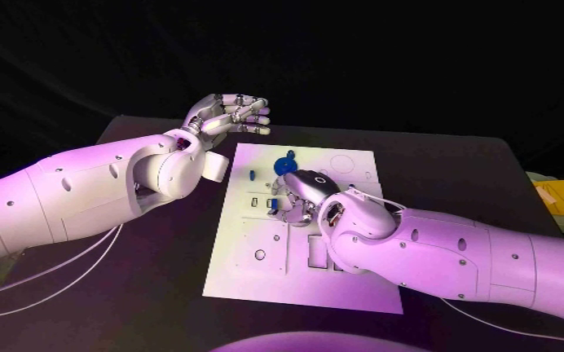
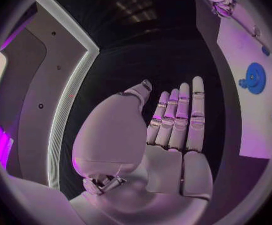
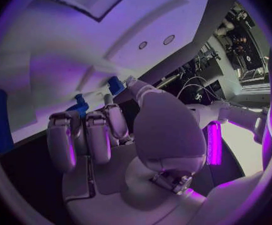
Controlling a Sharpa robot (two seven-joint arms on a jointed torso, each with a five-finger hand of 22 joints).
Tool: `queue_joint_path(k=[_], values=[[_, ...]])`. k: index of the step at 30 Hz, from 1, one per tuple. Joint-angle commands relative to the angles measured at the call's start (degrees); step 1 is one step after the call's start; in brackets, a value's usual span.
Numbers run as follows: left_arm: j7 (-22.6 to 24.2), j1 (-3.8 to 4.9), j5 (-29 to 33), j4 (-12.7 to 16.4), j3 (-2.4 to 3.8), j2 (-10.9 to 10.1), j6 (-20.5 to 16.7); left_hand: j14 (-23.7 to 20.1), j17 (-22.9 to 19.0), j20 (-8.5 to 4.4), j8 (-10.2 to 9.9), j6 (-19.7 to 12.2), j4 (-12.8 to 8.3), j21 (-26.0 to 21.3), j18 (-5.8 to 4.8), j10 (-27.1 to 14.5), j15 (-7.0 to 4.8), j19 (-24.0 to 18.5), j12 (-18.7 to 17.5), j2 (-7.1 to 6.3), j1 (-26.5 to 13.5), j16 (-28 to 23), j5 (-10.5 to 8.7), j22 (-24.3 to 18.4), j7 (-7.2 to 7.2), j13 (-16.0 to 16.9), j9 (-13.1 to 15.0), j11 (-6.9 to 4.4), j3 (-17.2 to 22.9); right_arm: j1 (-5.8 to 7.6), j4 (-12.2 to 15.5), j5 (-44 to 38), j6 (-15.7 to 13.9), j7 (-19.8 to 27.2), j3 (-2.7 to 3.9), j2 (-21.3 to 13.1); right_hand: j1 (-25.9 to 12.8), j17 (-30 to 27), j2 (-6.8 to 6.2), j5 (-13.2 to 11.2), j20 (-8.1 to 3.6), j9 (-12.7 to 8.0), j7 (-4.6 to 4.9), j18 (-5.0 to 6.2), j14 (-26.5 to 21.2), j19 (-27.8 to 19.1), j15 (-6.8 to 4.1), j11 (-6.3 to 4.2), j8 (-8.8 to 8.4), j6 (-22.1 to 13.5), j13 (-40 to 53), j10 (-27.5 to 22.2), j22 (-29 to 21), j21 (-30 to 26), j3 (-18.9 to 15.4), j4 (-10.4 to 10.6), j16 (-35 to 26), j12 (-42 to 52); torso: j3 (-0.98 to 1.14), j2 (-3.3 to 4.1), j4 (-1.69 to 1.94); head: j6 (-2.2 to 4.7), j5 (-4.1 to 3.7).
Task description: Assemble the parts on the task board
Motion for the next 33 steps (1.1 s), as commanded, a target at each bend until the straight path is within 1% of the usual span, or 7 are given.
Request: queue_joint_path(k=[1, 11, 13, 14, 19, 27, 33], values=[[-0.69, 0.03, -1.23, -0.18, 0.04, 0.00, 0.99, 0.37, 0.06, -0.20, 0.06, 0.19, 0.27, 0.25, 0.64, 0.33, 0.10, 0.30, -0.12, 0.14, -0.32, -0.07, 0.05, -0.07, 1.45, -0.04, 0.05, 0.18, -0.10, 0.00, 1.71, -0.14, -4.08, 2.43, 0.04, -1.50, 0.39, 15.08, -0.23, -0.29, 0.35, -0.08, 0.00, -0.51, 6.09, 4.66, 0.45, 0.13, -0.12, -0.36, 0.68, -0.14, 12.44, -0.24, -1.51, 0.91, 0.25, -0.10, 0.03, -0.06, 0.12, 0.05, 0.06], [-9.49, 0.04, -13.06, -0.88, 0.04, -0.93, 0.66, 15.55, 11.22, -5.42, 3.75, 5.36, 3.69, 11.18, 0.79, 10.99, -5.40, 11.29, 4.43, -1.11, -1.20, 15.59, 0.12, 5.13, -2.44, 2.90, 3.06, -4.44, -2.82, 3.70, 9.22, 23.97, -0.05, 18.18, 0.54, -11.35, 5.50, 14.63, 3.30, 5.00, 0.47, -0.36, 0.23, -0.09, 5.97, 3.92, 0.55, 0.25, 0.64, -0.44, 0.13, -0.90, 11.00, -1.62, -0.23, 0.69, 0.09, -0.40, 0.06, -0.19, -0.24, 0.50, 0.53], [-13.65, 0.05, -15.94, -0.91, 0.04, -1.11, 1.21, 18.44, 17.68, -7.15, 6.27, 6.20, 3.81, 16.75, 0.69, 14.05, -7.09, 13.70, 7.68, -1.12, -0.53, 24.14, 0.16, 8.39, -3.95, 5.56, 5.18, -6.09, -2.79, 4.86, 11.14, 32.37, 2.01, 19.22, 0.57, -13.89, 6.42, 14.63, 4.49, 6.04, 0.46, -0.41, 0.27, -0.09, 5.97, 3.91, 0.53, 0.25, 0.91, -0.07, 0.25, -0.75, 11.00, -1.64, 0.63, 0.48, 0.09, -0.25, 0.09, -0.22, -0.30, 0.45, 0.56], [-15.97, 0.05, -17.71, -0.92, 0.04, -1.20, 1.72, 20.60, 31.73, -7.78, 8.96, 4.72, 4.22, 22.83, 0.03, 14.00, -8.47, 13.51, 12.86, -0.63, -1.33, 38.63, 0.15, 12.38, -4.50, 10.34, 7.72, -6.87, -3.62, 5.42, 12.00, 35.63, 3.08, 19.55, 0.58, -15.15, 6.53, 14.65, 4.60, 6.12, 0.46, -0.41, 0.27, -0.08, 5.98, 3.91, 0.54, 0.24, 0.95, -0.02, 0.29, -0.71, 10.99, -1.65, 0.74, 0.43, 0.10, -0.22, 0.12, -0.26, -0.37, 0.38, 0.53], [-27.18, 0.08, -26.77, -0.60, 0.06, -1.37, 6.31, 27.56, 53.92, -8.75, 13.67, 1.56, 4.50, 42.38, -1.97, 11.98, -8.81, 16.25, 28.97, 0.59, -5.66, 59.78, 0.21, 36.01, -5.54, 23.78, 12.03, -8.09, -5.33, 7.57, 14.31, 43.21, 7.25, 20.49, 0.61, -20.07, 6.55, 14.63, 4.20, 6.66, 0.43, -0.25, 0.11, -0.03, 5.97, 3.83, 0.48, 0.13, 1.71, 0.90, 0.24, -0.75, 10.83, -1.81, 0.68, 0.25, 0.09, -0.20, 0.24, -0.44, -0.62, 0.28, 0.67], [-41.94, 0.26, -40.95, 0.68, 0.09, -0.56, 15.71, 31.22, 64.11, -9.25, 20.42, 1.12, 4.89, 52.85, -3.76, 11.04, -9.66, 18.96, 49.23, 3.13, -12.70, 68.56, 0.07, 50.30, -6.89, 41.70, 16.89, -9.08, -7.67, 9.08, 14.53, 47.12, 9.05, 20.61, 0.64, -24.90, 5.77, 14.56, 3.39, 7.35, 0.21, 0.10, -0.31, -0.03, 5.95, 3.83, 0.19, -0.20, 2.99, 1.99, 0.22, -0.64, 10.84, -1.83, 0.05, 0.59, 0.06, -0.12, 0.59, -0.56, -0.63, 0.11, 0.68], [-49.32, 0.62, -49.03, 1.14, 0.10, 1.46, 19.37, 32.18, 66.78, -9.80, 23.46, -0.38, 5.03, 55.66, -4.49, 12.59, -10.20, 20.50, 54.53, 4.60, -16.13, 70.55, 0.04, 54.91, -7.49, 46.89, 20.15, -9.65, -9.55, 9.58, 12.92, 47.12, 8.53, 20.14, 0.66, -25.90, 5.41, 14.48, 3.08, 7.49, 0.14, 0.17, -0.36, -0.02, 5.93, 3.81, 0.13, -0.26, 3.20, 1.90, 0.14, -0.68, 10.80, -1.87, -0.24, 0.79, 0.03, -0.17, 0.47, -0.48, -0.55, 0.06, 0.78]])
